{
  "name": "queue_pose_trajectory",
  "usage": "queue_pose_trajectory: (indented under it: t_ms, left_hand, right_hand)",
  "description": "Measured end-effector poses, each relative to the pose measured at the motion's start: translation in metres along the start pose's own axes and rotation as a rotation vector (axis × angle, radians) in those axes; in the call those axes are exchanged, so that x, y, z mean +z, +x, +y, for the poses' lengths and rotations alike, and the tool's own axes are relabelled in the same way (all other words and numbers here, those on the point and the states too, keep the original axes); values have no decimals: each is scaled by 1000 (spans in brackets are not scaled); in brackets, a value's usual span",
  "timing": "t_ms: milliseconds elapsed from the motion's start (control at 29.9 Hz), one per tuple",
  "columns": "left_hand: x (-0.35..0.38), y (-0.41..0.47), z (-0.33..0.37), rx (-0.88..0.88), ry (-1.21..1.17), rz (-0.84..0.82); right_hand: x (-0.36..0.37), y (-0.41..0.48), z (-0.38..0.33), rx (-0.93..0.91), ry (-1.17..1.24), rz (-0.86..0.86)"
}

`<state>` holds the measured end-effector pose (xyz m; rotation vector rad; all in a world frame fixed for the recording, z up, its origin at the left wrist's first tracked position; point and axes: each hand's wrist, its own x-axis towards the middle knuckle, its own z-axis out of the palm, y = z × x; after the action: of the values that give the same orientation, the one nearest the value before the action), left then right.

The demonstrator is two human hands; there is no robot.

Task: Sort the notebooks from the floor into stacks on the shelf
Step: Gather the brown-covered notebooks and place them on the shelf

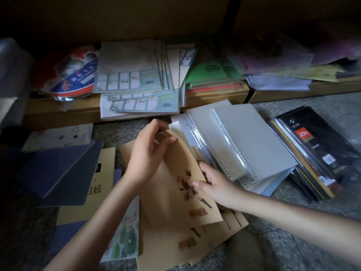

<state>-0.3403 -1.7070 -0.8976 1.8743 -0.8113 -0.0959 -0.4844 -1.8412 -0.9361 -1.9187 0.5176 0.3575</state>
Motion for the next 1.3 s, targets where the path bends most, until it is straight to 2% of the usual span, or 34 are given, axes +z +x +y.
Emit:
queue_pose_trajectory:
  t_ms: [134, 268, 334, 401, 468, 535, 635, 769, 936, 1104, 1304]
  left_hand:
    - [-5, 13, 7, 51, 98, 175]
    - [-9, 13, 16, -155, 70, 227]
    - [-10, 7, 16, -236, 25, 236]
    - [-11, 2, 16, -345, -99, 165]
    - [-8, 0, 18, -438, -285, 17]
    - [-7, -3, 27, -438, -440, -52]
    - [-15, 1, 44, -347, -464, 12]
    - [-39, 16, 62, -262, -484, 240]
    - [-87, 50, 81, -128, -540, 425]
    - [-143, 107, 93, -113, -538, 471]
    - [-179, 146, 92, -291, -698, 549]
  right_hand:
    - [-8, 1, -10, -116, 148, 256]
    - [-25, -4, -30, -311, 281, 511]
    - [-35, -4, -41, -367, 427, 592]
    - [-48, -1, -53, -421, 544, 649]
    - [-60, 2, -64, -451, 579, 700]
    - [-70, 4, -75, -481, 556, 720]
    - [-84, 7, -87, -516, 441, 674]
    - [-98, 10, -111, -527, 356, 490]
    - [-105, 8, -161, -615, 209, 165]
    - [-113, 38, -238, -660, 276, 160]
    - [-106, 79, -304, -555, 513, 147]
